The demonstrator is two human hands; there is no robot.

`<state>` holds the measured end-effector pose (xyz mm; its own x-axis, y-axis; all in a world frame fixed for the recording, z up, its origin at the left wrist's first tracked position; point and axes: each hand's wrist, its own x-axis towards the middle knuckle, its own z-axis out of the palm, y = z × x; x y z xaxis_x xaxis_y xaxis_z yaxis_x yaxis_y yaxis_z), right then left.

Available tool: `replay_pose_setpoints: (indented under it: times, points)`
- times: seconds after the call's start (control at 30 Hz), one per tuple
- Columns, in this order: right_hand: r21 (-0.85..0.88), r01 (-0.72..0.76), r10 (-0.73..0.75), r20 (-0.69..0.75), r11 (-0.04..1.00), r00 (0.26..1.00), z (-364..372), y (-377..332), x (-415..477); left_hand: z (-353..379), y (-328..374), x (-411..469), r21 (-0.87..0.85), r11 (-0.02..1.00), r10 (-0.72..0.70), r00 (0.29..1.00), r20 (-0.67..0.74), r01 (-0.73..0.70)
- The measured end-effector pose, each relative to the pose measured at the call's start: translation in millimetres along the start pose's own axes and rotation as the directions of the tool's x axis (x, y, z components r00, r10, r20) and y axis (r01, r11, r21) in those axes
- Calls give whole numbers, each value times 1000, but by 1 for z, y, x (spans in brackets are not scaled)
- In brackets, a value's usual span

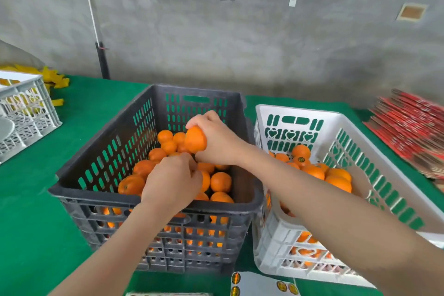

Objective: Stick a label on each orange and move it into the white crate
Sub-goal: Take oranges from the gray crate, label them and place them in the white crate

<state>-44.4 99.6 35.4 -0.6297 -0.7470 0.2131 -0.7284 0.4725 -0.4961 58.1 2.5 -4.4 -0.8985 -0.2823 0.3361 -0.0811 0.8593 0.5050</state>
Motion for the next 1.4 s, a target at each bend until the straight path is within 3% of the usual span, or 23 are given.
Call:
replay_pose_setpoints:
  times: [0.1,0.17,0.27,0.37,0.43,0.5,0.53,0.6,0.67,0.77,0.83,0.9,1.1,1.23,1.4]
  points:
    - [345,-47,118,-186,937,976,-32,-4,-65,-5,3,-7,-140,987,63,992,-109,-78]
    - [569,-28,172,-201,822,964,-44,-8,-109,-9,10,-13,-226,967,78,983,-166,-114]
    - [749,-42,237,-156,661,959,-43,-8,-167,-10,34,-37,-396,905,82,976,-202,-158]
    - [825,-71,281,-109,561,954,-31,-1,-208,0,65,-76,-639,765,108,994,6,-79]
    - [849,-84,307,-96,522,947,-22,4,-227,11,84,-101,-792,597,121,961,248,129]
    - [845,-108,345,-95,523,934,-12,8,-243,25,97,-119,-846,344,114,876,469,408]
    - [823,-127,368,-106,554,924,-6,10,-249,31,101,-125,-833,220,107,837,537,507]
    - [739,-175,396,-133,650,909,6,16,-261,43,105,-133,-804,89,65,802,594,589]
    - [706,-205,386,-104,678,917,19,25,-270,53,105,-140,-784,76,-1,786,618,616]
    - [660,-355,423,62,662,904,40,51,-281,63,97,-148,-752,126,-124,762,635,647]
    - [399,-505,495,135,766,858,58,74,-288,67,92,-152,-728,104,-169,734,658,677]
    - [74,-560,541,182,825,821,76,93,-293,70,88,-155,-708,61,-186,705,685,704]
    - [-402,-510,628,254,761,736,108,113,-292,80,84,-160,-662,-39,-220,640,736,748]
    - [-452,-499,659,331,739,675,111,114,-289,86,82,-162,-650,-82,-238,618,749,756]
    - [-267,-589,646,272,763,713,103,116,-292,86,79,-161,-647,-35,-236,623,746,761]
